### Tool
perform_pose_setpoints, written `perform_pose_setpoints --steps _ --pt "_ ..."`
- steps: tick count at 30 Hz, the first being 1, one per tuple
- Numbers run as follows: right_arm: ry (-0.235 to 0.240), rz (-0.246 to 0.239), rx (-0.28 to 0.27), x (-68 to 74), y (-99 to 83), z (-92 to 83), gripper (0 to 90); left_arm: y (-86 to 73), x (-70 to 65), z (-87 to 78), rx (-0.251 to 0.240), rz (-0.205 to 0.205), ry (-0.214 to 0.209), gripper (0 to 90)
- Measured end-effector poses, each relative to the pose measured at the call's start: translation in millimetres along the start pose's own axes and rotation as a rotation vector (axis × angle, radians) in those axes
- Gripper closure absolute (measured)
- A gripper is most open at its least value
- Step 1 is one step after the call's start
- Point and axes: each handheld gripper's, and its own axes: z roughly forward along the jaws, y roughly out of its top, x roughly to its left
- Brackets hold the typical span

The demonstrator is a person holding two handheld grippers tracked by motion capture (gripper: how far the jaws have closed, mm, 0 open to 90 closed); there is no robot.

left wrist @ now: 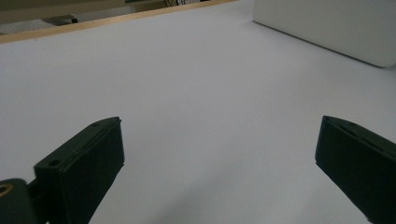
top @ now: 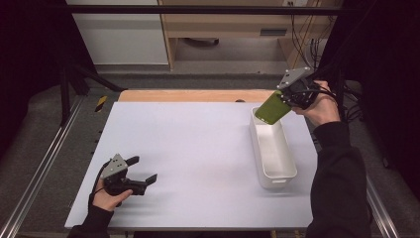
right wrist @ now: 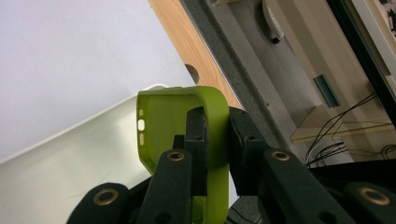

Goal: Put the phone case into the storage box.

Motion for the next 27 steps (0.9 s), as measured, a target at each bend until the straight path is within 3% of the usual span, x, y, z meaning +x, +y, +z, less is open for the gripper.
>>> perform_pose_setpoints --steps 27 --pt "0.073 -0.262 0.046 0.8 3.6 44.4 78.9 -1.6 2.5 0.4 0.005 -0.005 -0.001 1.0"
